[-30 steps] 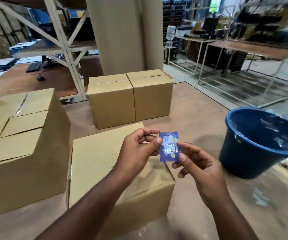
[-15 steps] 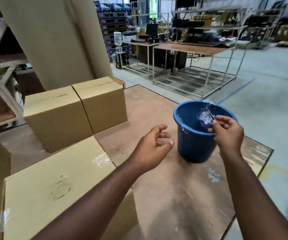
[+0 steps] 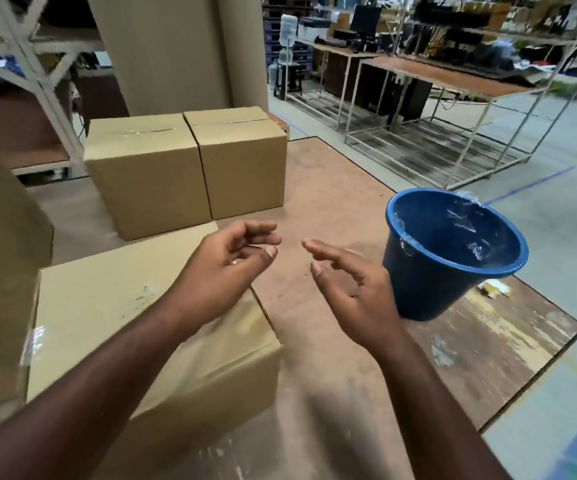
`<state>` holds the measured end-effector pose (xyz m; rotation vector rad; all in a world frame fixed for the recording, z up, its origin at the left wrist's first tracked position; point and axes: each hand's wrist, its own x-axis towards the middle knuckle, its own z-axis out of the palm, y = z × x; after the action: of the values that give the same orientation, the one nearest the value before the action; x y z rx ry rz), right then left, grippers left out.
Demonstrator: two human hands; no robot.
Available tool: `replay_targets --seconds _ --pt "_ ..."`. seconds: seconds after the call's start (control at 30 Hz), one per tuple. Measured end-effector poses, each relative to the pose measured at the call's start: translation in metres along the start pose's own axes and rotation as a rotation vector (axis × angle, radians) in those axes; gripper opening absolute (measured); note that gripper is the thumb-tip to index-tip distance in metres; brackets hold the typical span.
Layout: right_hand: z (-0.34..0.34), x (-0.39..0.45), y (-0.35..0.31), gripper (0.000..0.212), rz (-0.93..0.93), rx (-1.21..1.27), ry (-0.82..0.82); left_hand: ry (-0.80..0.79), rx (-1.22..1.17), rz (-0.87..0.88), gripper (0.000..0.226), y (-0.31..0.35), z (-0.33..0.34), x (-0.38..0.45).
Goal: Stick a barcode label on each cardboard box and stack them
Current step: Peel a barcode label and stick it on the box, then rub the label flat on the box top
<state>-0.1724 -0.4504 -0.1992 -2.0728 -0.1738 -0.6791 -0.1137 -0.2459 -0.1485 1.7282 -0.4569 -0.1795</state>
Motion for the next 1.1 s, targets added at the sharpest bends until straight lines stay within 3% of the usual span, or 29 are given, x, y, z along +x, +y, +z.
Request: replay_targets --seconds 0.13,0.23,0.3,0.4,0.47,0.53,0.73,0.87,1.0,1.1 --pt "0.036 0.008 -0.027 0.023 -0.090 0.065 -0.166 0.085 0.028 0.001 0.030 -0.006 -0.044 -0.025" --pt "0.057 0.013 -0.044 0.027 -0.178 0.038 -0.399 0.209 0.141 0.010 0.025 -0.021 -0.091 -0.045" --pt "0.069 0.014 -0.055 0.045 -0.275 -0.124 -0.655 0.340 0.433 0.009 0.023 -0.040 -0.120 -0.058" --pt "0.091 0.019 -0.062 0.073 -0.349 -0.474 -0.938 0.420 0.924 -0.202 0.039 -0.066 -0.143 -0.078" --pt "0.104 0.029 -0.062 0.079 -0.292 -0.650 -0.967 0.375 0.937 -0.296 0.045 -0.081 -0.142 -0.089" --pt "0.119 0.040 -0.063 0.081 -0.235 -0.702 -0.934 0.396 0.821 -0.253 0.047 -0.089 -0.139 -0.093" --pt "0.140 0.027 -0.079 0.076 -0.427 -0.599 -1.068 0.484 0.801 -0.255 0.050 -0.087 -0.136 -0.096" --pt "0.133 0.052 -0.073 0.063 -0.420 -0.629 -1.083 0.463 0.829 -0.260 0.049 -0.085 -0.136 -0.095" --pt "0.154 0.050 -0.075 0.072 -0.376 -0.679 -0.999 0.469 0.855 -0.268 0.050 -0.087 -0.135 -0.094" --pt "0.144 0.033 -0.082 0.074 -0.463 -0.591 -1.070 0.470 0.861 -0.265 0.050 -0.089 -0.136 -0.095"
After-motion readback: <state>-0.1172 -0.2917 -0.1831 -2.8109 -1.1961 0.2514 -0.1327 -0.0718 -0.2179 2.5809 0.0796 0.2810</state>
